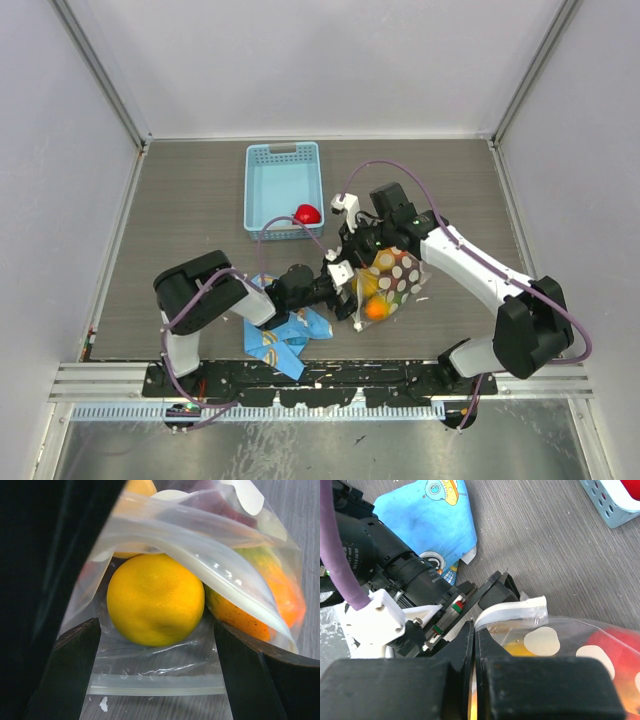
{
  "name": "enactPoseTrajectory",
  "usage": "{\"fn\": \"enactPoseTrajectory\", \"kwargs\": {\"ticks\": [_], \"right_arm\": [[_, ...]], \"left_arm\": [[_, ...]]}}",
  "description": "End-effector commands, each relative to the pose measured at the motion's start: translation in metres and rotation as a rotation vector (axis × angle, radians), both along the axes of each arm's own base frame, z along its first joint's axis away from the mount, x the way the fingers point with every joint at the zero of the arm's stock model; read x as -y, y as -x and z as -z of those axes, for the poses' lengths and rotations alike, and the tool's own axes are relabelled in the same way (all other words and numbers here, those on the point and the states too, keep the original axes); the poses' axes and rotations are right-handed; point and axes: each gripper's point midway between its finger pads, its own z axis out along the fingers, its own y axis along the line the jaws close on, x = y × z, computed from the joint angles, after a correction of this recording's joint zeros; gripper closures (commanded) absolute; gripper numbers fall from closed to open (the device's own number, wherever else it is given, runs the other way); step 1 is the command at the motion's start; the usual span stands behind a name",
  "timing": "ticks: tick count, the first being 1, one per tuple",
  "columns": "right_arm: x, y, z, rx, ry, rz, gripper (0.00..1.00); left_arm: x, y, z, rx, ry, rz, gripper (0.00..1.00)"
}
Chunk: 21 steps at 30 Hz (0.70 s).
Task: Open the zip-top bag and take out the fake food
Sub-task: Pick up the fake fruit from the zipper food storage bag.
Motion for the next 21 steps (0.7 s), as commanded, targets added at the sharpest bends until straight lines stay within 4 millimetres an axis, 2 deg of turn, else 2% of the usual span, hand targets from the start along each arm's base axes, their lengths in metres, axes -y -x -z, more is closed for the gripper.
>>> {"fn": "enactPoseTrajectory", "kwargs": {"ticks": [1, 7, 9, 11, 13, 18, 19, 21], "right_arm": [[-0.016, 0.001, -0.019, 0.012, -0.098, -0.043, 0.99], [-0.019, 0.002, -0.017, -0.011, -0.111, -0.049, 0.99], [-0.019, 0.002, -0.017, -0.011, -0.109, -0.047, 0.99], [-0.018, 0.001, -0.017, -0.009, -0.105, -0.043, 0.99], [-0.017, 0.001, -0.017, -0.004, -0.100, -0.040, 0.99], [-0.012, -0.002, -0.018, 0.010, -0.093, -0.034, 0.99], [-0.011, -0.003, -0.020, 0.016, -0.095, -0.034, 0.96], [-0.007, -0.005, -0.024, 0.024, -0.092, -0.033, 0.82]], "left_arm": [[0.014, -0.017, -0.026, 0.061, 0.087, -0.062, 0.03], [0.020, -0.021, -0.028, 0.069, 0.116, -0.089, 0.06], [0.020, -0.024, -0.027, 0.075, 0.136, -0.107, 0.11], [0.020, -0.027, -0.027, 0.075, 0.152, -0.119, 0.24], [0.021, -0.028, -0.027, 0.071, 0.160, -0.126, 0.32], [0.021, -0.028, -0.026, 0.071, 0.156, -0.125, 0.36], [0.021, -0.027, -0.025, 0.071, 0.153, -0.122, 0.36], [0.020, -0.026, -0.023, 0.070, 0.147, -0.116, 0.36]]}}
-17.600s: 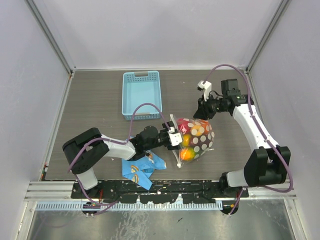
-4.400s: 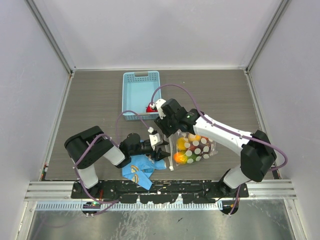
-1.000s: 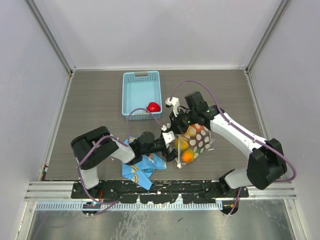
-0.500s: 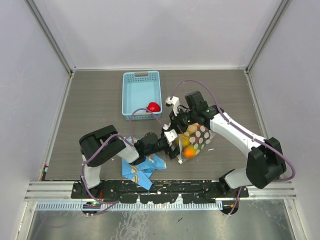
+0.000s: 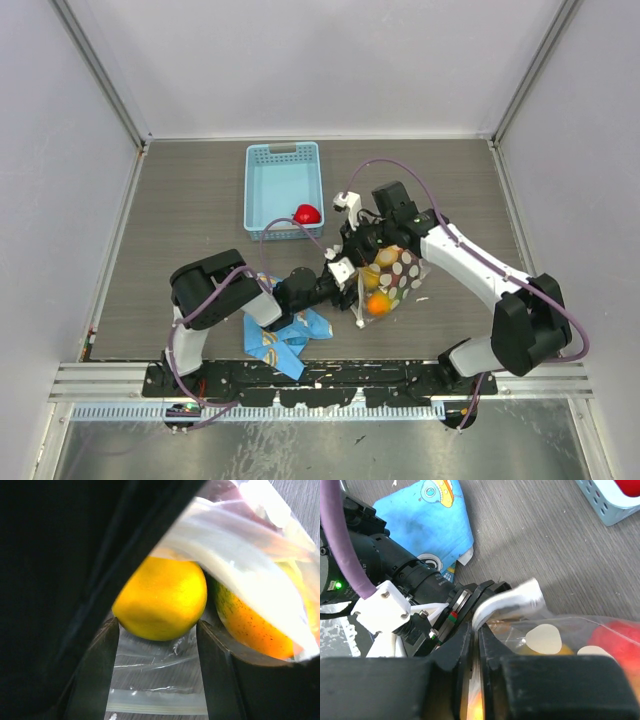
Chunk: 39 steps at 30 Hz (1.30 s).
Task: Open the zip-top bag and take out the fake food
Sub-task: Pick up the fake fruit from the zipper food storage bag.
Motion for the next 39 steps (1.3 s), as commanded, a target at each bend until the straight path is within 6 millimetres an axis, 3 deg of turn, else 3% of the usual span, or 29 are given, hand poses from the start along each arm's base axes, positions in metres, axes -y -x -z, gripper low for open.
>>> {"fn": "enactPoseTrajectory", "kwargs": {"ticks": [1, 4, 7, 10, 16, 21, 24, 30, 36, 39], "right_arm": [[-0.004, -0.002, -0.030, 0.054, -0.078, -0.047, 0.73], [0.008, -0.009, -0.044, 0.085, -0.088, -0.038, 0.50], [0.028, -0.016, -0.055, 0.127, -0.093, -0.022, 0.42], [0.058, -0.033, -0.052, 0.189, -0.022, 0.080, 0.39], [0.134, -0.072, -0.025, 0.234, 0.180, 0.370, 0.36], [0.168, -0.084, 0.003, 0.209, 0.315, 0.474, 0.36], [0.182, -0.092, 0.014, 0.199, 0.367, 0.525, 0.40], [0.182, -0.092, 0.037, 0.135, 0.392, 0.511, 0.67], [0.164, -0.075, 0.058, 0.046, 0.327, 0.412, 0.73], [0.157, -0.065, 0.064, 0.019, 0.298, 0.360, 0.76]], "left_arm": [[0.010, -0.004, -0.025, 0.049, 0.082, -0.001, 0.37], [0.007, -0.002, -0.023, 0.044, 0.077, 0.002, 0.37], [0.004, 0.001, -0.019, 0.036, 0.068, 0.005, 0.37], [0.003, 0.002, -0.018, 0.032, 0.065, 0.009, 0.37], [0.004, 0.003, -0.018, 0.026, 0.070, 0.012, 0.36], [0.007, 0.003, -0.019, 0.022, 0.071, 0.021, 0.35], [0.008, 0.003, -0.021, 0.021, 0.073, 0.022, 0.34], [0.010, 0.001, -0.022, 0.018, 0.078, 0.019, 0.22], [0.011, -0.007, -0.026, 0.024, 0.088, -0.019, 0.01], [0.012, -0.011, -0.027, 0.029, 0.081, -0.032, 0.02]]}}
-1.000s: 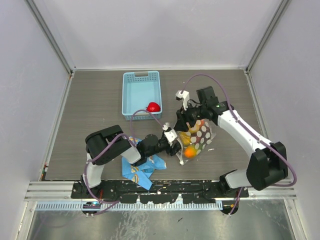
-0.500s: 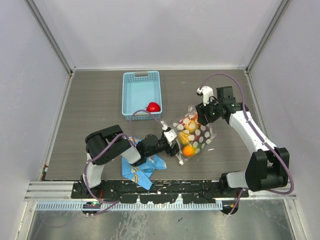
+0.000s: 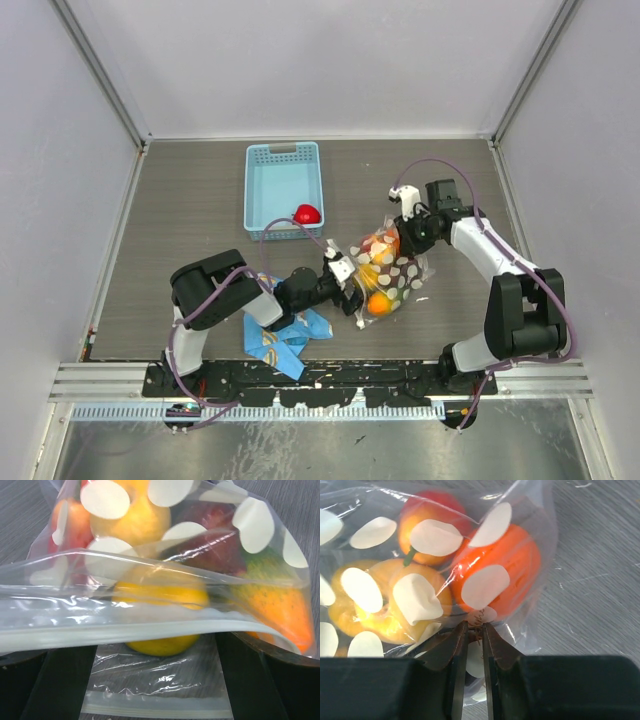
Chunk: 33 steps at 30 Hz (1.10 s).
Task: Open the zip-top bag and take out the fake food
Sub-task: Pick up the fake fruit from the zipper food storage bag.
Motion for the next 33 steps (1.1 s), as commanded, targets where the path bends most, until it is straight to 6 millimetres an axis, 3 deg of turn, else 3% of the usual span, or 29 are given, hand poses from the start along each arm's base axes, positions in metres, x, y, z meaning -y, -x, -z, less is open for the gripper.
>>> {"fn": "enactPoseTrajectory", "kwargs": {"ticks": [1, 8, 13, 17, 26, 33], "right_arm": [[-0.015, 0.010, 0.000, -0.013, -0.079, -0.088, 0.77], [-0.022, 0.017, 0.006, -0.045, -0.113, -0.125, 0.79], [-0.020, 0.016, 0.008, -0.045, -0.098, -0.117, 0.78], [-0.016, 0.014, 0.007, -0.035, -0.090, -0.104, 0.76], [-0.010, 0.012, 0.009, -0.033, -0.079, -0.088, 0.75], [-0.005, 0.011, 0.008, -0.026, -0.086, -0.082, 0.68]], "left_arm": [[0.011, -0.013, -0.024, 0.046, 0.058, -0.030, 0.02], [0.019, -0.017, -0.018, 0.025, 0.035, -0.029, 0.05], [0.019, -0.017, -0.004, -0.001, -0.010, -0.031, 0.12], [0.015, -0.016, 0.003, -0.010, -0.036, -0.034, 0.23], [0.003, -0.009, -0.020, -0.010, 0.002, -0.041, 0.58], [-0.005, 0.001, -0.027, -0.103, 0.032, -0.054, 0.61]]}}
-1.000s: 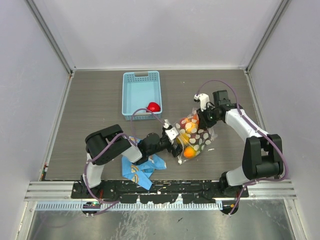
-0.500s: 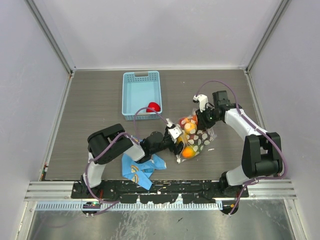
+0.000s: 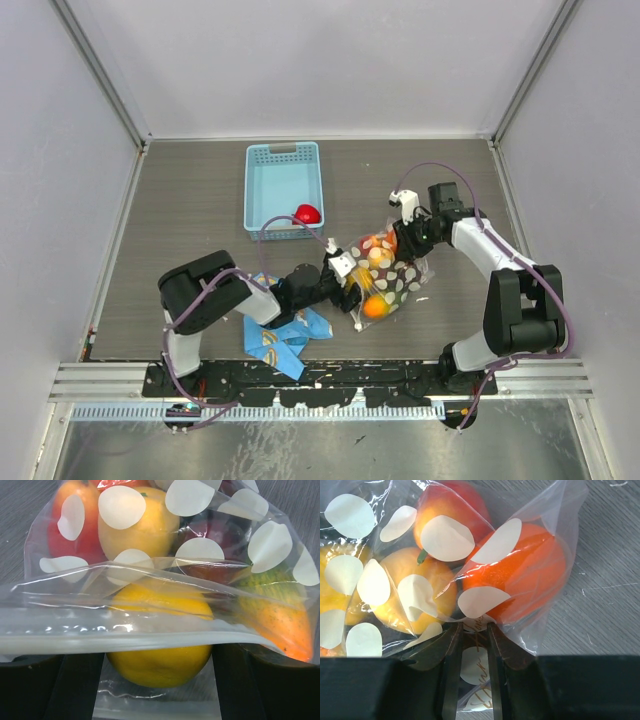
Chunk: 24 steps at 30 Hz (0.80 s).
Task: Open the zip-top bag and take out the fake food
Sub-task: Pick up the fake fruit from the zipper food storage bag.
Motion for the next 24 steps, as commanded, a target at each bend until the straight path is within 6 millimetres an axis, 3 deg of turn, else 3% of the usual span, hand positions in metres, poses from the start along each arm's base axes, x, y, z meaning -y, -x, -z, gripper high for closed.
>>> {"fn": "enactPoseTrajectory", "kwargs": {"ticks": [1, 14, 24], "right_arm": [[0.003, 0.000, -0.002, 0.016, -0.011, -0.010, 0.68], [-0.006, 0.005, -0.024, 0.052, -0.118, -0.074, 0.54], [-0.008, 0.007, -0.031, 0.061, -0.151, -0.089, 0.53]], "left_arm": [[-0.002, 0.004, -0.029, -0.041, 0.078, -0.027, 0.61], [-0.026, 0.026, -0.025, -0.237, -0.065, -0.036, 0.64], [-0.041, 0.033, -0.040, -0.307, -0.122, -0.055, 0.65]]}}
